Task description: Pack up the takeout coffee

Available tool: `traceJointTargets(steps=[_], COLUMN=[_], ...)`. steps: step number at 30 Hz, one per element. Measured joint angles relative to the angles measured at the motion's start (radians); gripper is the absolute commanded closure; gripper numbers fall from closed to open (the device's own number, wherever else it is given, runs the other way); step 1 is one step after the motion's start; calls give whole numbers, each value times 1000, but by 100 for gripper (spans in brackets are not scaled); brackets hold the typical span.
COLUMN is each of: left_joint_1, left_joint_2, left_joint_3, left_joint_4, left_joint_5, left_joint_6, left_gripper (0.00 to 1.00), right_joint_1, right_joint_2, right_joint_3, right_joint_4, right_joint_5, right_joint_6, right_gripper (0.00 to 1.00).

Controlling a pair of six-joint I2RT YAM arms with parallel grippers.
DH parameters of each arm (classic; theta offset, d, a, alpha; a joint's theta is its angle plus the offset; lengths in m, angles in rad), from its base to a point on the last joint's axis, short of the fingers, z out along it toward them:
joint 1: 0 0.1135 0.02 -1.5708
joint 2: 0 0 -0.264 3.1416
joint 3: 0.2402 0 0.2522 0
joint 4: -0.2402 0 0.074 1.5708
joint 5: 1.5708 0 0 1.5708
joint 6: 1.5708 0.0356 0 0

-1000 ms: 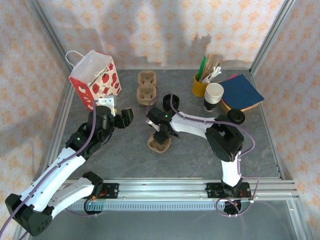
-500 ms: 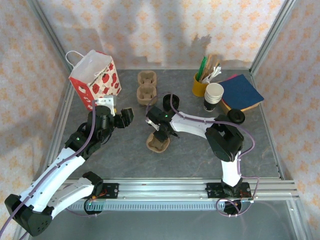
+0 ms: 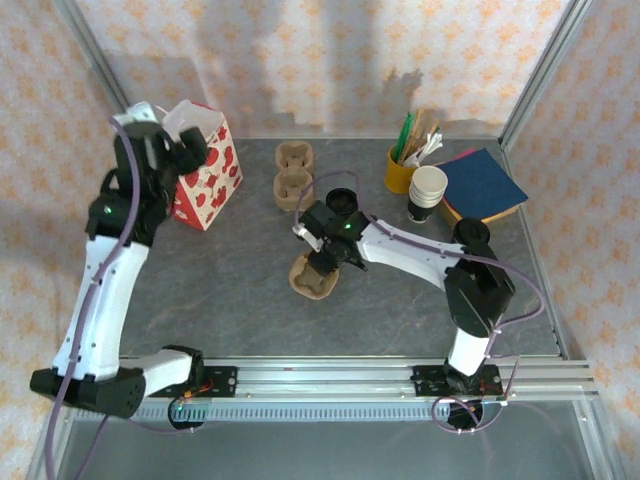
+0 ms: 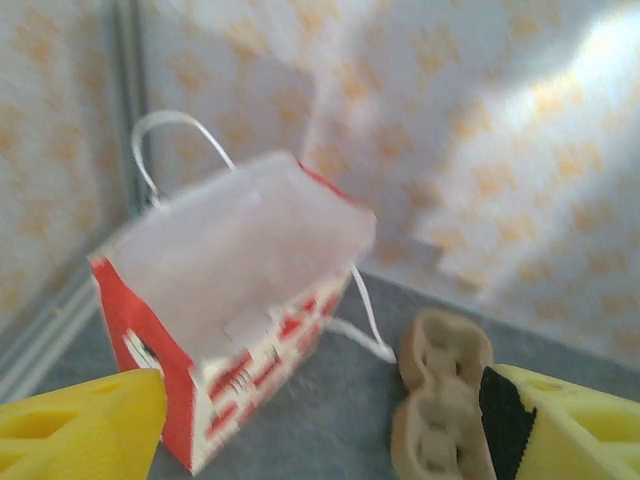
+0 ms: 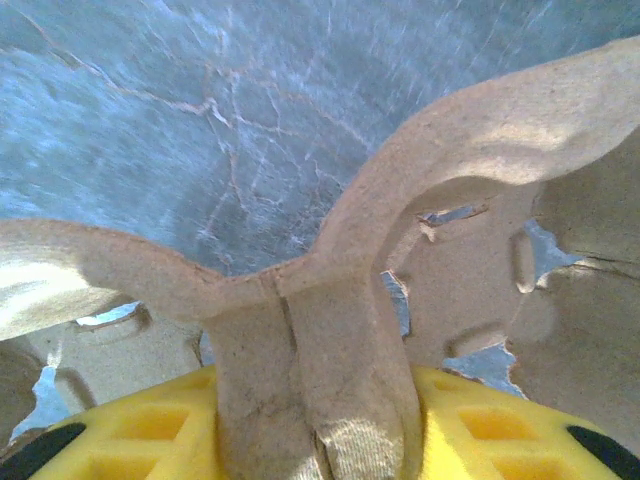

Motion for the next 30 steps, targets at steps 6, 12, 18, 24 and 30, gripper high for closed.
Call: traceJointTargets(steps=[6, 12, 18, 24, 30], left_joint_1=[185, 293, 340, 373, 377], left_joint_2=[236, 502, 665, 743, 788], left_joint_3=[289, 539, 625, 628, 629], left_joint_4=[-80, -183, -232, -253, -259], left_joint_5=[80, 105, 122, 131, 211], left_joint_6=[92, 214, 302, 359, 398], left_gripper=[14, 13, 15, 25, 31], right_joint_1=[0, 0, 0, 0, 0], right_joint_2=[-63, -80, -105, -144, -153], right_joint_3=[3, 3, 3, 2, 2], right_joint_4=[-14, -34, -48, -49, -48], right_joint_5=[-19, -26, -26, -42, -48], right_joint_6=[-1, -5, -15, -17, -19], right_gripper=[57, 57, 57, 57, 57])
